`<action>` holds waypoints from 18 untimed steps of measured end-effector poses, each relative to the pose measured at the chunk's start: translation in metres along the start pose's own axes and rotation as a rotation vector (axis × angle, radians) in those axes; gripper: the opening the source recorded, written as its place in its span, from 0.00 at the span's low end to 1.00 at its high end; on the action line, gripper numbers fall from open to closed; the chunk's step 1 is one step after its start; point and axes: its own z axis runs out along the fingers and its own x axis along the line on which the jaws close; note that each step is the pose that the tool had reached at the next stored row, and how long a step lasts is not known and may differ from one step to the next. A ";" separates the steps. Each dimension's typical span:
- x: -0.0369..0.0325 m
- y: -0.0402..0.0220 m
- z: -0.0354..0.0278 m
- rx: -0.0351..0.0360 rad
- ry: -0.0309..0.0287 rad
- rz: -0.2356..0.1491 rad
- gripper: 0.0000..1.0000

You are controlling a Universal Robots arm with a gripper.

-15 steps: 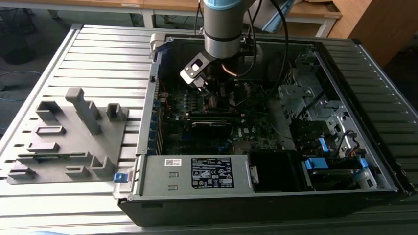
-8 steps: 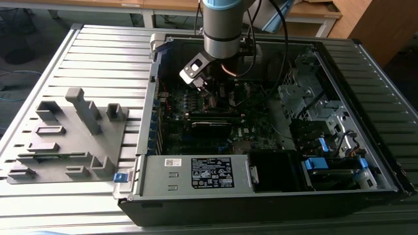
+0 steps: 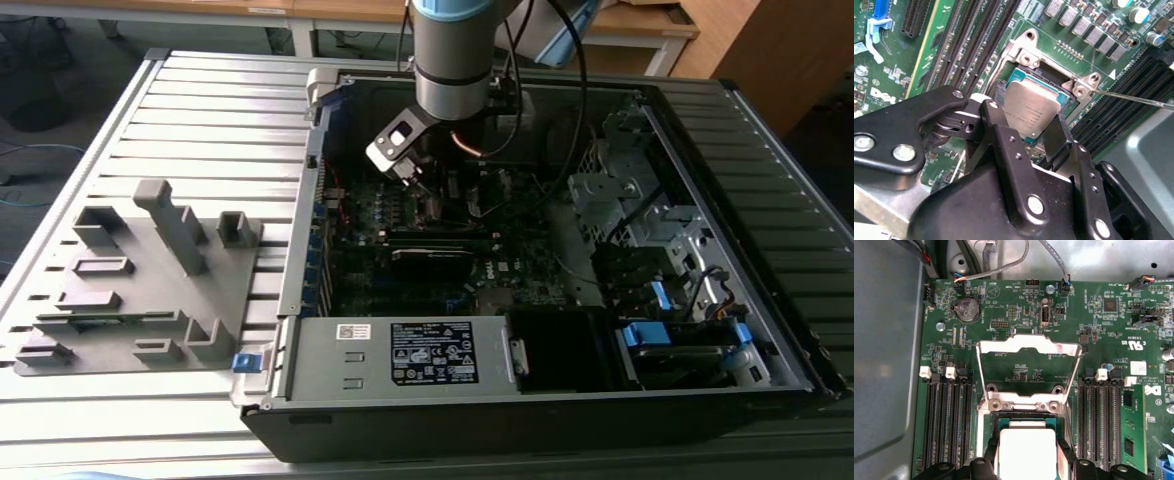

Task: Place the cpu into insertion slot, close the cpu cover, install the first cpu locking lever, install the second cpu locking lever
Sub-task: 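Place the cpu into insertion slot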

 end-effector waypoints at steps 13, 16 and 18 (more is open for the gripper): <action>0.0000 -0.0001 0.0009 0.0000 -0.0001 0.000 0.54; 0.0000 -0.0002 0.0015 0.0001 -0.0002 0.000 0.54; 0.0000 -0.0002 0.0016 0.0002 -0.0004 0.000 0.54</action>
